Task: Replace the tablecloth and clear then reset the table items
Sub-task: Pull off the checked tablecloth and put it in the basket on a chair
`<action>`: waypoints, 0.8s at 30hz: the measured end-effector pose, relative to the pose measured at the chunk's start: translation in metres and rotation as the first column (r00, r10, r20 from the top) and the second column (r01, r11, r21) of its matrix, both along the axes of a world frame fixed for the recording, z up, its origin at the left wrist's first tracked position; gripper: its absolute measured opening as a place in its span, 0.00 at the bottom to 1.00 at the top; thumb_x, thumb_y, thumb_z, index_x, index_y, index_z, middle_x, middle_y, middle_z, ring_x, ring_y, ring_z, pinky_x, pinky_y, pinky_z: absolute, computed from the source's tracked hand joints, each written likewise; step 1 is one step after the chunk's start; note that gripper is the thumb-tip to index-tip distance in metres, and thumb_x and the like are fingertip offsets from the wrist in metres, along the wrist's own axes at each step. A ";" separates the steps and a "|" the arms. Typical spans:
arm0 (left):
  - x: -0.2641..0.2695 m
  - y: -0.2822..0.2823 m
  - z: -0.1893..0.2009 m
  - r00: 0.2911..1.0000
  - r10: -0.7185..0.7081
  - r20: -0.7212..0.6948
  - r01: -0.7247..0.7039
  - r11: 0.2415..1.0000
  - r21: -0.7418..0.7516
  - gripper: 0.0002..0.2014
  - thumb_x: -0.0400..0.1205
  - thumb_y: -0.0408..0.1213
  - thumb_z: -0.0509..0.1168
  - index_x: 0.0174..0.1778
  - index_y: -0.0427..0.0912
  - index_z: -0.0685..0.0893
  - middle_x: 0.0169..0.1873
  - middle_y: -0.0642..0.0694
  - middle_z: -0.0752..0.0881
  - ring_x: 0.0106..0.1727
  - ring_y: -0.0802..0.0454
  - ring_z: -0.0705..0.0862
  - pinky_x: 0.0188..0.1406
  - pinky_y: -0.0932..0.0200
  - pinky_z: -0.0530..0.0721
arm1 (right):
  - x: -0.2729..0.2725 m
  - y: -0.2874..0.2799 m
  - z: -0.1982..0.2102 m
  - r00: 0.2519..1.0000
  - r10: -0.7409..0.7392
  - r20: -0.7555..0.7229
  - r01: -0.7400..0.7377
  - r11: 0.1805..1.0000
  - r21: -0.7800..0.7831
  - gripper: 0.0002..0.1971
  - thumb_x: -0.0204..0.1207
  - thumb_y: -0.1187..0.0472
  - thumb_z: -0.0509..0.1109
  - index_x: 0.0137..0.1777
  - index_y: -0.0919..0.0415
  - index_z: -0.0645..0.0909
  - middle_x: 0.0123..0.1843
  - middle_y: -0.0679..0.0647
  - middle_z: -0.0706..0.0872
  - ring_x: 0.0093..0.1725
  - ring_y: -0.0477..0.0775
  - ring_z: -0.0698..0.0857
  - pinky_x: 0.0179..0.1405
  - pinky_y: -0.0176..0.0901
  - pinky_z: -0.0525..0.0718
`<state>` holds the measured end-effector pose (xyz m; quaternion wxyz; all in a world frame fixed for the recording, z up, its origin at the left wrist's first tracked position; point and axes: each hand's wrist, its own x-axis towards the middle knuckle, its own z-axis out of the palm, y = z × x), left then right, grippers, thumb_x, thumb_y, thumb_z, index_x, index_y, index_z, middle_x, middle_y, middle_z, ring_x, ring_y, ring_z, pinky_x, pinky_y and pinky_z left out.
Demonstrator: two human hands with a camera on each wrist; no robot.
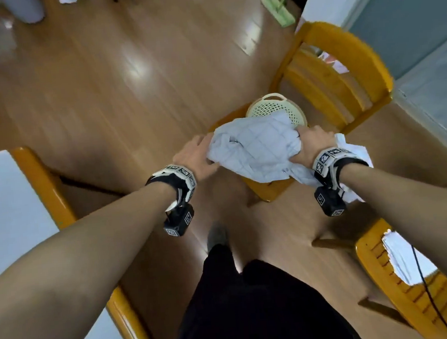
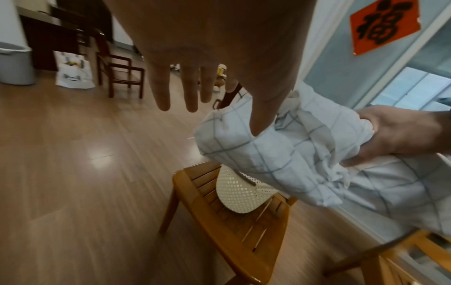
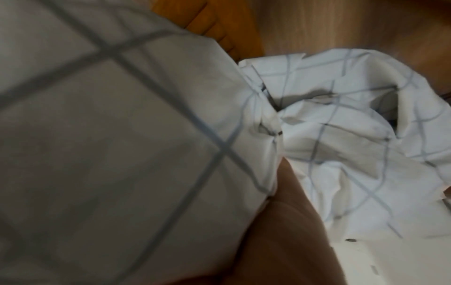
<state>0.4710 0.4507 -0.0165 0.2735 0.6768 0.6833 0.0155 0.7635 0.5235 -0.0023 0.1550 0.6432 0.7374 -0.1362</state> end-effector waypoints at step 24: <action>0.146 0.282 -0.159 0.842 -0.533 -0.083 0.522 0.844 -0.124 0.47 0.74 0.59 0.69 0.83 0.64 0.45 0.83 0.43 0.51 0.83 0.35 0.54 0.72 0.35 0.72 | 0.070 0.179 -0.167 0.968 -0.243 0.064 0.248 0.965 -0.082 0.34 0.71 0.47 0.74 0.74 0.52 0.66 0.73 0.54 0.76 0.70 0.61 0.72 0.65 0.62 0.69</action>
